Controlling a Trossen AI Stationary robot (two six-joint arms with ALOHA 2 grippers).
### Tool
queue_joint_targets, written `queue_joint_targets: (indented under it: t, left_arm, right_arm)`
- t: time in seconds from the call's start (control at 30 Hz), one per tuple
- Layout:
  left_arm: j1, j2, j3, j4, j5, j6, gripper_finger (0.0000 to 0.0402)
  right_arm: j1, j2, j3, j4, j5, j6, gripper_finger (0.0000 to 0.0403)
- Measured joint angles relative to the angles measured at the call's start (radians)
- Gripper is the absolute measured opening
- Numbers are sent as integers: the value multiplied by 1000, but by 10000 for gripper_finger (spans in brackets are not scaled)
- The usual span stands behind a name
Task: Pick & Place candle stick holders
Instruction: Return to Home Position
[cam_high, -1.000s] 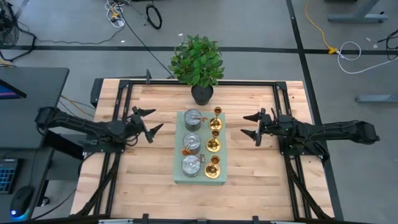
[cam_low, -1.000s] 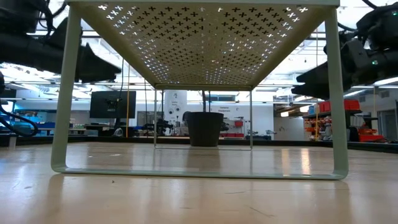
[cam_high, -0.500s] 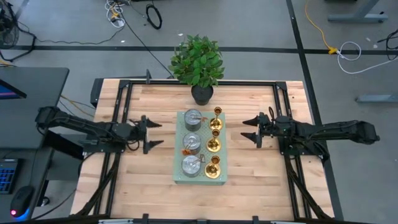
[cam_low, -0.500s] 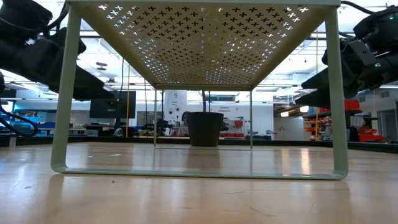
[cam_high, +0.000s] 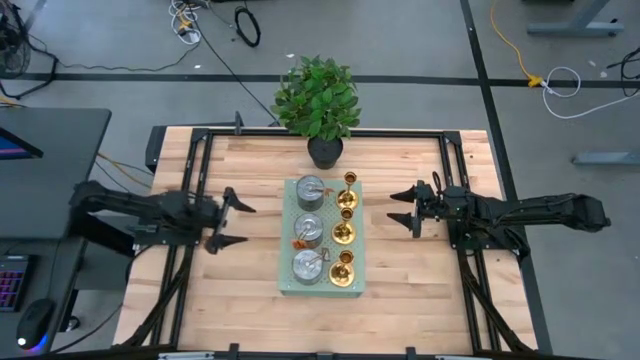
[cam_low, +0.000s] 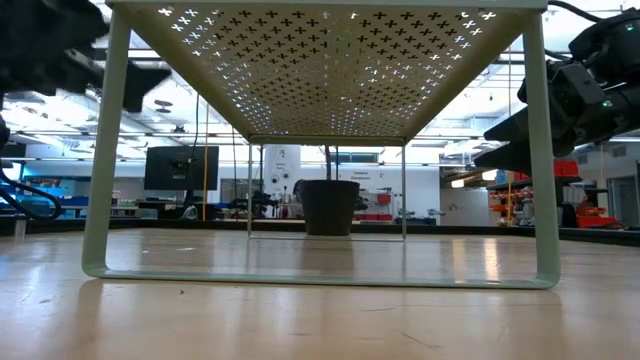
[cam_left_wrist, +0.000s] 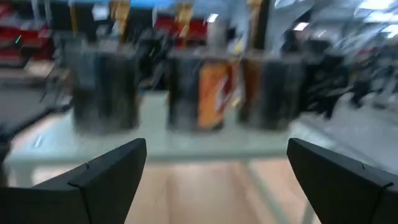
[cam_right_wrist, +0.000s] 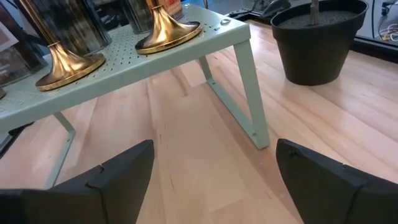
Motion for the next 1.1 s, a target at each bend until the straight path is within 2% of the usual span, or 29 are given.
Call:
queue_joint_targets:
  t: [0.13,0.23,1.1]
  left_arm:
    - [0,-110,0,1,18,2,399]
    - [0,-145,0,-3,-7,23,399]
    - [0,-141,0,-3,-18,28,399]
  right_arm:
    - [0,0,0,0,0,0,340]
    - [0,0,0,3,0,0,340]
    - [0,1,0,9,0,0,340]
